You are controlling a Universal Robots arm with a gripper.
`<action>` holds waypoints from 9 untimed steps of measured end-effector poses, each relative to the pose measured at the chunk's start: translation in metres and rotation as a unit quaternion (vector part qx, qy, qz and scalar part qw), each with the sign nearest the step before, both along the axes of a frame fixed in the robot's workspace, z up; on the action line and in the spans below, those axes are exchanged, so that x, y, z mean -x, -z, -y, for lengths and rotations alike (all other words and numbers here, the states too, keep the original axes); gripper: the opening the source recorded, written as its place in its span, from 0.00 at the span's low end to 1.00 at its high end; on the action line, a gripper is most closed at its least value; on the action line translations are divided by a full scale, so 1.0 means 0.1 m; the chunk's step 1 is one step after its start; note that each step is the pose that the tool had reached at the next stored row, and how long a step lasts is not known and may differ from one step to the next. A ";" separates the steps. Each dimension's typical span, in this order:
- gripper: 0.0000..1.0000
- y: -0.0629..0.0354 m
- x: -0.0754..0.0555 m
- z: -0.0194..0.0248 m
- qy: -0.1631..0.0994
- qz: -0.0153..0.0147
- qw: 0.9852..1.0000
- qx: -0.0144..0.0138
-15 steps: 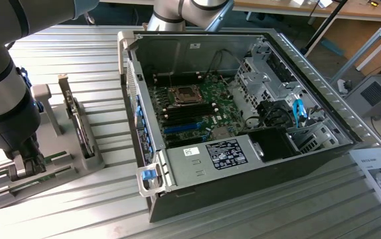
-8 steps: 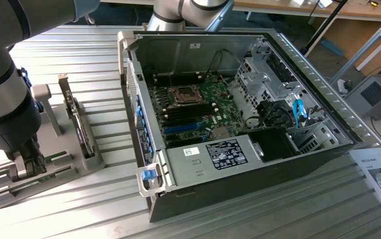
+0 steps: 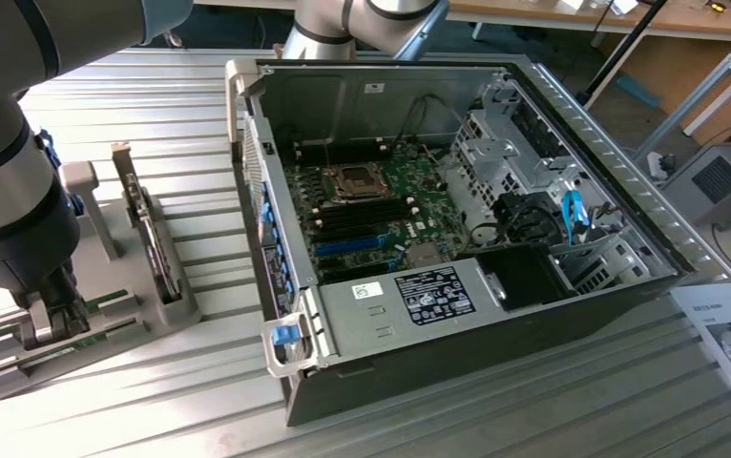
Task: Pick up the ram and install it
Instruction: 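Pick up the ram and move it above insertion slot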
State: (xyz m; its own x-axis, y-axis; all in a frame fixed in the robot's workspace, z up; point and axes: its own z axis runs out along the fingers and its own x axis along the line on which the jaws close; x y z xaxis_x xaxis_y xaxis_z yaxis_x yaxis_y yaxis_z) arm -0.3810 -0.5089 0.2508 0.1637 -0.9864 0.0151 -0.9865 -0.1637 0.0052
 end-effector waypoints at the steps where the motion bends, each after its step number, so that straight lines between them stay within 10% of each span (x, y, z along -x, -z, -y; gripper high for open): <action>1: 0.29 0.000 0.00 0.000 0.000 0.000 1.000 0.000; 9: 0.29 0.035 0.00 0.000 0.000 0.000 1.000 0.000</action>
State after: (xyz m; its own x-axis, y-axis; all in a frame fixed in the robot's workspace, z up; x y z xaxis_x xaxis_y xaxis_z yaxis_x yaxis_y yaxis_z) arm -0.3810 -0.5089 0.2473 0.1637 -0.9864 0.0150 -0.9865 -0.1637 0.0051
